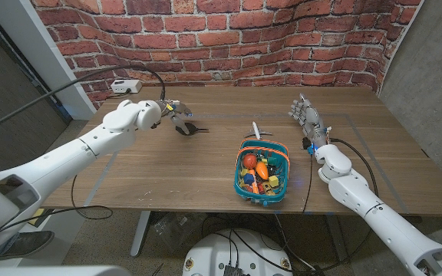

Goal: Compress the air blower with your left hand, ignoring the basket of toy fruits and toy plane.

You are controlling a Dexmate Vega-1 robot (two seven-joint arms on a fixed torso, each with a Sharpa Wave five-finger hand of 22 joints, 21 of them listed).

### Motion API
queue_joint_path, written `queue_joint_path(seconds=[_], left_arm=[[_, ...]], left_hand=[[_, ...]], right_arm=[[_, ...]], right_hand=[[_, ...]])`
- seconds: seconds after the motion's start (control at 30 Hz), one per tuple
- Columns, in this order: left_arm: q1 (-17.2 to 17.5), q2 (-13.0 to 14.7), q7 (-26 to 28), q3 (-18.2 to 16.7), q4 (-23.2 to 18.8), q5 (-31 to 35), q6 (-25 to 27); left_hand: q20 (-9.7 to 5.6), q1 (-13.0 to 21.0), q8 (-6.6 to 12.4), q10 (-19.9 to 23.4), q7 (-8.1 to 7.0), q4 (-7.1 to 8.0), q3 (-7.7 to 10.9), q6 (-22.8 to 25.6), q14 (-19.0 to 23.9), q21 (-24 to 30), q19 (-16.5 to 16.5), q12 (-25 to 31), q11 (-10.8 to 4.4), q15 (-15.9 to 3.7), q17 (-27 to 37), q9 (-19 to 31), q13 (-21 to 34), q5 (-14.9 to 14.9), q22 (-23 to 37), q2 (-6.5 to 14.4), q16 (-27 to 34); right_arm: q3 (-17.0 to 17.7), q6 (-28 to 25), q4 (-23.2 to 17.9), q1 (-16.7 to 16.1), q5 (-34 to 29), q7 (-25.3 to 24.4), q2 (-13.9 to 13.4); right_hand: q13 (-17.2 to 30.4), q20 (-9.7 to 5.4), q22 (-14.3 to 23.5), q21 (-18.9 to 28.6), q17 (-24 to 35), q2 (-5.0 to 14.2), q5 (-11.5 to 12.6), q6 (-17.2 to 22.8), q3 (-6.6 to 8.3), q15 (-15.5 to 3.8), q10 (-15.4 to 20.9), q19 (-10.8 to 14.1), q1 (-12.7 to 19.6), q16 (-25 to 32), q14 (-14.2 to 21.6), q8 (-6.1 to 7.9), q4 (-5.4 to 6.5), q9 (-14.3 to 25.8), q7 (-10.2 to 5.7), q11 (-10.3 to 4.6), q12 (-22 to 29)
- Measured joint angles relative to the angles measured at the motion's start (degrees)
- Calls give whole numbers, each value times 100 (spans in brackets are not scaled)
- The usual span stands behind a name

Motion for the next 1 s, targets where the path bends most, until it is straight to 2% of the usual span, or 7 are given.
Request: queue_joint_path(seconds=[0.4, 0.73, 1.0], left_arm=[[-132, -171, -34, 118, 329, -132, -115], [-193, -244, 3, 205, 489, -251, -187], [-219, -280, 34, 254, 551, -314, -201]], left_hand=[[0, 145, 58, 99, 28, -20, 20, 107, 142, 0, 107, 1, 21, 17, -1, 0, 0, 0, -1, 205, 45], [-16, 374, 80, 209, 41, -73, 170, 200, 279, 38, 239, 46, 31, 10, 20, 0, 0, 0, 16, 427, 45], [28, 833, 143, 452, 110, -187, 350, 438, 578, 175, 611, 89, -7, -8, 28, 28, 19, 0, 28, 661, 106]], right_arm=[[-10, -195, -13, 35, 36, 35, -73], [-11, -306, -86, 45, 56, 26, -140], [-9, -377, -127, 37, 73, 13, -179]], right_hand=[[0, -61, -1, 0, 0, 0, 0, 0, 0, 0, 23, 60, 0, 0, 63, 0, 0, -1, 0, -23, 0], [0, -61, -1, 0, 0, 0, 0, 0, 0, 0, 22, 59, 0, 0, 62, -22, 0, -1, 0, -22, 0], [0, -29, -1, -50, 0, 0, 0, 0, 0, 0, 52, 90, 0, 0, 62, -23, 0, -1, 0, 9, 0]])
